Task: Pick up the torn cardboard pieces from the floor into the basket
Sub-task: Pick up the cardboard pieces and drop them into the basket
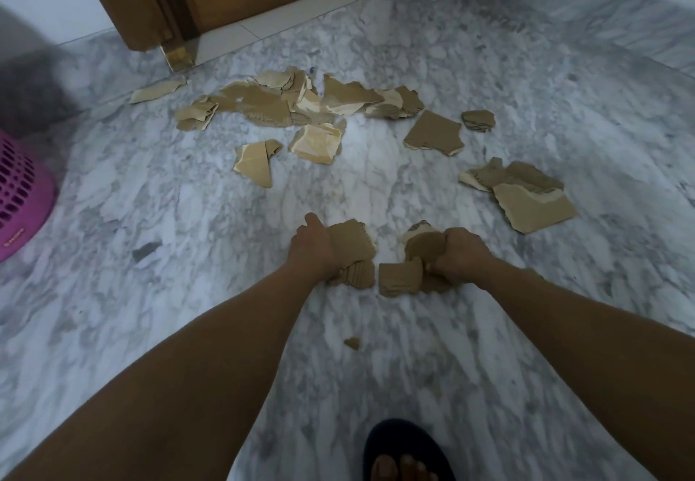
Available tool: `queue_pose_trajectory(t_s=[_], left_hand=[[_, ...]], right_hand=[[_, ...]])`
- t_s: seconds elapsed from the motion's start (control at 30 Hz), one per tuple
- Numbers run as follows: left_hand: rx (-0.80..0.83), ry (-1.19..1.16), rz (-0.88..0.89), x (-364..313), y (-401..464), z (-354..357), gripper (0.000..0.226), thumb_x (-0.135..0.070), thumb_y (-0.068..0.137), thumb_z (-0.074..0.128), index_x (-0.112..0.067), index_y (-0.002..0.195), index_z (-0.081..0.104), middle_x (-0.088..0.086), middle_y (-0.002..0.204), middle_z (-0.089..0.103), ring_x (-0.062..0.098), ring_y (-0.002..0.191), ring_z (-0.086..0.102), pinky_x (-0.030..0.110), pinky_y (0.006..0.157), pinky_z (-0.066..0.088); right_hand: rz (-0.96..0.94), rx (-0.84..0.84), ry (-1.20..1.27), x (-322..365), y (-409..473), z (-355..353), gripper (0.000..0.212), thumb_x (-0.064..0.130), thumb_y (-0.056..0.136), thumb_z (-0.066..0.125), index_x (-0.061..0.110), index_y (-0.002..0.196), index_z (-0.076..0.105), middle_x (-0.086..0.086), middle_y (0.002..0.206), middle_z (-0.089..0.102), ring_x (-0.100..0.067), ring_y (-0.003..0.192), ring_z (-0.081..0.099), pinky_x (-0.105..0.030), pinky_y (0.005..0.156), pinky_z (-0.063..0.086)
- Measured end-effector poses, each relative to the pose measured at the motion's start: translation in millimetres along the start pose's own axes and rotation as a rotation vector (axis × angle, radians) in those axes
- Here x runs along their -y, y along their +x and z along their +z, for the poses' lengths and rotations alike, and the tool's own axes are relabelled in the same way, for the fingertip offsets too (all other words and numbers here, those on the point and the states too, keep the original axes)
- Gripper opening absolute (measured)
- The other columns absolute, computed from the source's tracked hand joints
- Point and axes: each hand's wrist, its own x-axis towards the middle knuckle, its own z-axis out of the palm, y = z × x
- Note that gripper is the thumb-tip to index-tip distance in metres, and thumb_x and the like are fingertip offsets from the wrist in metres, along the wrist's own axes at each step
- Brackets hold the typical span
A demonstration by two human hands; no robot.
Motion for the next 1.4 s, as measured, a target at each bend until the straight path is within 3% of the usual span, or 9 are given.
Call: queue_pose_trajectory(t_s=[0.2,0.3,0.4,0.63,0.77,0.87,1.0,1.2,1.4], left_hand=[[0.065,0.041,-0.073,-5,-6,-3,0.078,-0.024,0.073,0.071,-0.009,0.135,0.027,0.015,0.138,0.026,0.033,0.13,0.028,0.047,0.107,0.035],[0.112,-0.047,-0.062,-12,-8,-5,0.1,-0.038,0.067,0.07,-0.019,0.147,0.012,0.011,0.149,0.01,0.034,0.138,0.012,0.052,0.112,0.023],[0.163,0.212,0.093,-11,-14,1,0.109,-0.055,0.065,0.075,-0.034,0.149,0.009,0.007,0.151,0.003,0.035,0.139,0.008,0.055,0.109,0.021],[0.08,0.262,0.221,-2,-12,6,0.069,-0.041,0.066,0.082,-0.017,0.118,0.042,0.012,0.128,0.028,0.031,0.116,0.03,0.044,0.092,0.043],[0.053,0.141,0.233,1,-9,7,0.076,-0.031,0.064,0.086,-0.017,0.12,0.036,0.012,0.123,0.036,0.03,0.107,0.039,0.037,0.079,0.041],[0.065,0.126,0.208,2,-6,8,0.093,-0.028,0.067,0.085,-0.021,0.139,0.027,0.013,0.129,0.039,0.035,0.117,0.041,0.045,0.089,0.042],[0.124,0.158,0.193,-2,-4,8,0.079,-0.038,0.062,0.085,-0.018,0.126,0.041,0.01,0.12,0.05,0.029,0.107,0.052,0.041,0.089,0.048],[0.122,0.112,0.196,-11,-7,5,0.07,-0.033,0.06,0.087,-0.018,0.115,0.048,0.005,0.107,0.059,0.024,0.093,0.059,0.034,0.076,0.051],[0.101,0.173,0.217,-15,-16,5,0.051,-0.035,0.057,0.086,-0.021,0.095,0.054,0.001,0.095,0.061,0.022,0.09,0.062,0.03,0.072,0.049]], right_hand=[[-0.03,-0.004,0.205,-4,8,-15,0.028,0.02,0.083,0.071,-0.003,0.1,0.068,-0.017,0.094,0.067,-0.03,0.081,0.063,-0.036,0.067,0.051],[-0.048,0.225,0.202,8,0,-31,0.025,0.021,0.086,0.071,0.0,0.098,0.064,-0.011,0.081,0.058,-0.024,0.067,0.054,-0.031,0.059,0.043],[-0.198,0.351,-0.019,21,-14,-23,0.025,0.022,0.085,0.073,0.004,0.1,0.065,-0.009,0.088,0.063,-0.026,0.08,0.062,-0.032,0.066,0.05],[-0.532,0.016,-0.412,14,-29,26,0.024,0.032,0.08,0.068,0.022,0.099,0.059,0.003,0.107,0.057,-0.021,0.113,0.045,-0.047,0.104,0.025],[-0.455,0.034,-0.252,11,-27,15,0.037,0.033,0.075,0.077,0.027,0.096,0.047,0.004,0.096,0.058,-0.02,0.101,0.051,-0.041,0.095,0.029],[-0.294,0.084,-0.037,8,-23,-6,0.056,0.027,0.072,0.084,0.025,0.11,0.042,-0.003,0.11,0.062,-0.024,0.095,0.06,-0.045,0.092,0.044],[-0.146,0.177,-0.175,-3,-13,-20,0.079,0.029,0.076,0.082,0.01,0.139,0.038,-0.013,0.134,0.051,-0.031,0.119,0.053,-0.039,0.095,0.046],[-0.032,0.096,-0.322,-12,-16,0,0.083,0.046,0.07,0.083,0.019,0.135,0.038,-0.008,0.133,0.044,-0.032,0.126,0.04,-0.049,0.103,0.036],[-0.096,0.102,0.002,-18,-18,-7,0.066,0.024,0.064,0.091,0.016,0.105,0.04,-0.007,0.104,0.051,-0.019,0.085,0.05,-0.029,0.061,0.042]])
